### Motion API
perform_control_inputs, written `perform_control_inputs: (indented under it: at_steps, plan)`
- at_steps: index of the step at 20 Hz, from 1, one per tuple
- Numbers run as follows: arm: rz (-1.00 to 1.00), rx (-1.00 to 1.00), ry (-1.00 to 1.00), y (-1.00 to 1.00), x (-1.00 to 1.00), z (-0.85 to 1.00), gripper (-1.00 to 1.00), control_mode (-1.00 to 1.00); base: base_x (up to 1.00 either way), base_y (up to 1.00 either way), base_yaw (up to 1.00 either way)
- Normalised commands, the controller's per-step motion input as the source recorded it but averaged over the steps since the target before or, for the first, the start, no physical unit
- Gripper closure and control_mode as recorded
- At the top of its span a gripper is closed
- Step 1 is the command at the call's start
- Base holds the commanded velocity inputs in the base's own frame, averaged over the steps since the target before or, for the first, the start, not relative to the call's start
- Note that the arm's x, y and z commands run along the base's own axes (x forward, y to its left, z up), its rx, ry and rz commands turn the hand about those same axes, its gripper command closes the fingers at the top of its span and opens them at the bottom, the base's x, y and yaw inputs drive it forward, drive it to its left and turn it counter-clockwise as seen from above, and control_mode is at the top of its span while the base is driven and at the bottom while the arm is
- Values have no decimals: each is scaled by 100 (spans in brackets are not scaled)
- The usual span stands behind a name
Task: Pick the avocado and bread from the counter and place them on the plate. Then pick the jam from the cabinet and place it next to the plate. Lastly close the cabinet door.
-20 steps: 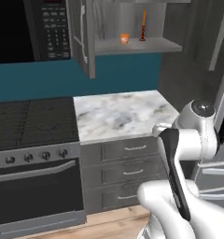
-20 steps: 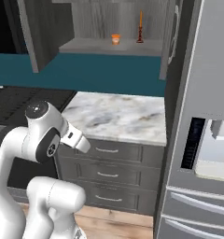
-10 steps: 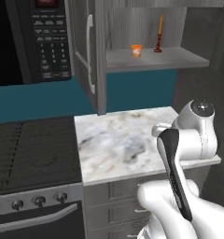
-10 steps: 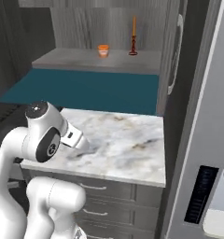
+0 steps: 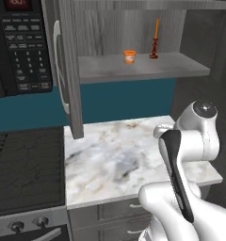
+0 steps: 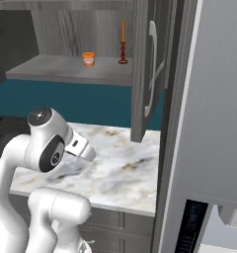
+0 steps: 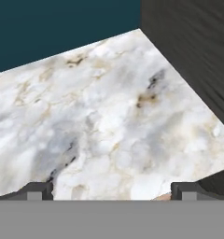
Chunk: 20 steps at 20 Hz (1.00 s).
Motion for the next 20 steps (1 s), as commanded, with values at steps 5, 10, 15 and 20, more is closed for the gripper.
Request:
perform_control_inputs:
  at_steps: [5,10,15,20]
  plan:
    - [-1,0,-1,0,6,4,-100,-100,35,2,-6]
    - [-2,0,-18,7,13,73,-100,-100,0,0,0]
    - [0,0,-27,6,-3,87,-100,-100,0,0,0]
    - [0,-1,-28,14,-15,85,-100,-100,0,0,0]
